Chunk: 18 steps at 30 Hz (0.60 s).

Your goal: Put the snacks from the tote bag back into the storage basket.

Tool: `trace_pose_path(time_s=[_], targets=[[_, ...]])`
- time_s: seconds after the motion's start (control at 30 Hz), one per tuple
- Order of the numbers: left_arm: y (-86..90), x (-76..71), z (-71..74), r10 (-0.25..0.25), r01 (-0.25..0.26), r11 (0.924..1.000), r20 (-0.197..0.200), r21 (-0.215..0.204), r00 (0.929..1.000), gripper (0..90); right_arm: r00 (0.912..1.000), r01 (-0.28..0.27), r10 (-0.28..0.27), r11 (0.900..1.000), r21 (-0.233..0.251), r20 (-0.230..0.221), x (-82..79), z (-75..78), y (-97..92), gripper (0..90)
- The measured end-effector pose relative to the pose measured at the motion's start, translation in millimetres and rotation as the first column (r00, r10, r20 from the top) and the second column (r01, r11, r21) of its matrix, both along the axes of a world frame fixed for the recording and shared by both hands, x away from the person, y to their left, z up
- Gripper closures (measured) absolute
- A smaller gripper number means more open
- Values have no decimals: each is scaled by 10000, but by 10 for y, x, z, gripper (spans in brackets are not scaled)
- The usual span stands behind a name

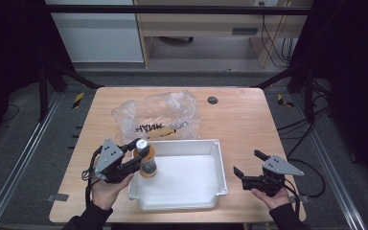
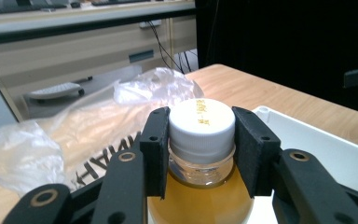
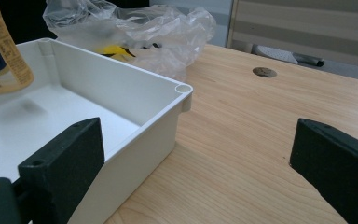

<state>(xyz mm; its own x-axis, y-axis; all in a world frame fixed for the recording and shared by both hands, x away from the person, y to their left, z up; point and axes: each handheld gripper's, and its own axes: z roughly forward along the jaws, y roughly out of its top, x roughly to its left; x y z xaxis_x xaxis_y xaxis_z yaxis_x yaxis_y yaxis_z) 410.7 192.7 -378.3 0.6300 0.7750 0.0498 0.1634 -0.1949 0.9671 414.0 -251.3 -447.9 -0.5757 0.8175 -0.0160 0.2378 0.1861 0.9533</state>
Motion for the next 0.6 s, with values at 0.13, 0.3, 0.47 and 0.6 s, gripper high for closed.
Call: trace_pose_path(time_s=[0.13, 0.3, 0.47, 0.6], targets=[[7, -17, -68, -53, 54, 10000, -153, 37, 9999, 589, 10000, -10, 10, 10000, 3, 16, -1, 2, -1, 31], [12, -26, -123, -31, 34, 9999, -274, 99, 9996, 589, 10000, -19, 19, 10000, -17, 19, -3, 2, 1, 32], [21, -20, -176, 5, 4, 9998, -426, 213, 9991, 589, 10000, -31, 31, 10000, -10, 19, -3, 1, -1, 32], [35, -17, -193, 67, -56, 9997, -485, 226, 9988, 589, 10000, -24, 24, 10000, -2, 19, -3, 2, -1, 32]])
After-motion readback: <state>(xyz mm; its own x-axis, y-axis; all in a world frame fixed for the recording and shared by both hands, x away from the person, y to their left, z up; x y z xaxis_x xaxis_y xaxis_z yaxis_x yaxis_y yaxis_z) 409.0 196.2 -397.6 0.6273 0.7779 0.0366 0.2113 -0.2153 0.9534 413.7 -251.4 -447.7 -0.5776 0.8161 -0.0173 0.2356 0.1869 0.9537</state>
